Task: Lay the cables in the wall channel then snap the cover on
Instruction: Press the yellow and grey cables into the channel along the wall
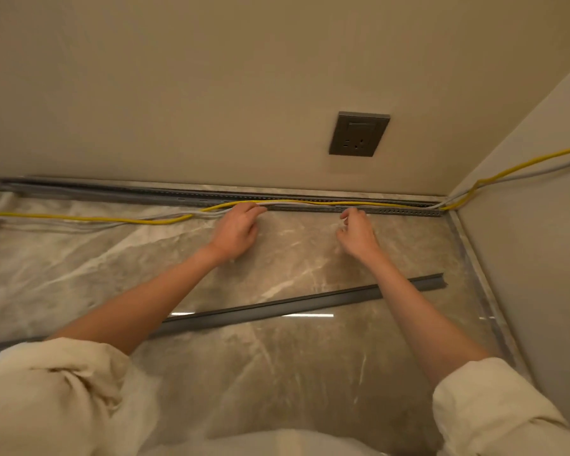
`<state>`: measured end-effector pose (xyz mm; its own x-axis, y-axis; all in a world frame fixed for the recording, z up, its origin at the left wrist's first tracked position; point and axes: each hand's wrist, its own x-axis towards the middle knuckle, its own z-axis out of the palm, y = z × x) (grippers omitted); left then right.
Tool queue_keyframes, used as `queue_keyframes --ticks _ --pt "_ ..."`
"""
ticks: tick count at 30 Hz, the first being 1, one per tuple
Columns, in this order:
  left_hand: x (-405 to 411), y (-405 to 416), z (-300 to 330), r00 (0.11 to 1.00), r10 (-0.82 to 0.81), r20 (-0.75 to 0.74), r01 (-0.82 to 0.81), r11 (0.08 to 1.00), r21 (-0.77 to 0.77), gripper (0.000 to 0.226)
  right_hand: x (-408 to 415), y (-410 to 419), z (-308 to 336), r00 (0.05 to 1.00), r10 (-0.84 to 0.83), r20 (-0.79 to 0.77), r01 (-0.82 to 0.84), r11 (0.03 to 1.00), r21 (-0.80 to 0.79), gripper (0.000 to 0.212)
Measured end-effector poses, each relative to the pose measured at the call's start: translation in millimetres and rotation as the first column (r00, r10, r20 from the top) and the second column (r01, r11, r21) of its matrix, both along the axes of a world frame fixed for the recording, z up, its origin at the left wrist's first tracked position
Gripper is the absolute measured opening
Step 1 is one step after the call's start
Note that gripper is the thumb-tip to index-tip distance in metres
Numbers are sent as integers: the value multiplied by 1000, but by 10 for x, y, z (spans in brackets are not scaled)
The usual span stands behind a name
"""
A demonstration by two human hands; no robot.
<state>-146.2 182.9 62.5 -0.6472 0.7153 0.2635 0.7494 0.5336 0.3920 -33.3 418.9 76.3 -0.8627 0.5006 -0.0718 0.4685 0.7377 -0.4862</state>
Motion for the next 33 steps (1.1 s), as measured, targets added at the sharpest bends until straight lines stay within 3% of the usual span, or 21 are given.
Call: queue_keyframes --ticks 9,17,22,26,29,33 --pt "-318 -1391 7 990 134 38 -132 990 -52 39 -524 -1226 4 946 321 46 -323 946 30 33" --pt "-816 -2303 23 977 214 3 -212 966 -152 40 -1086 -2123 4 772 630 79 -634 757 160 46" --pt "-1127 -2665 24 979 201 -41 -205 951 -230 43 -1426 -2431 -42 724 670 166 -689 686 234 45" --pt "-1315 -2863 -34 986 166 5 -157 940 -304 44 -1597 -2529 -96 751 619 229 -660 692 292 38" --pt "-1374 -2942 -68 989 145 41 -129 955 -266 37 -1681 -2544 -126 763 598 245 -647 699 304 32" --pt "-1446 -2986 -118 987 155 -33 -158 938 -308 33 -1730 -2573 -187 774 570 275 -633 677 376 20"
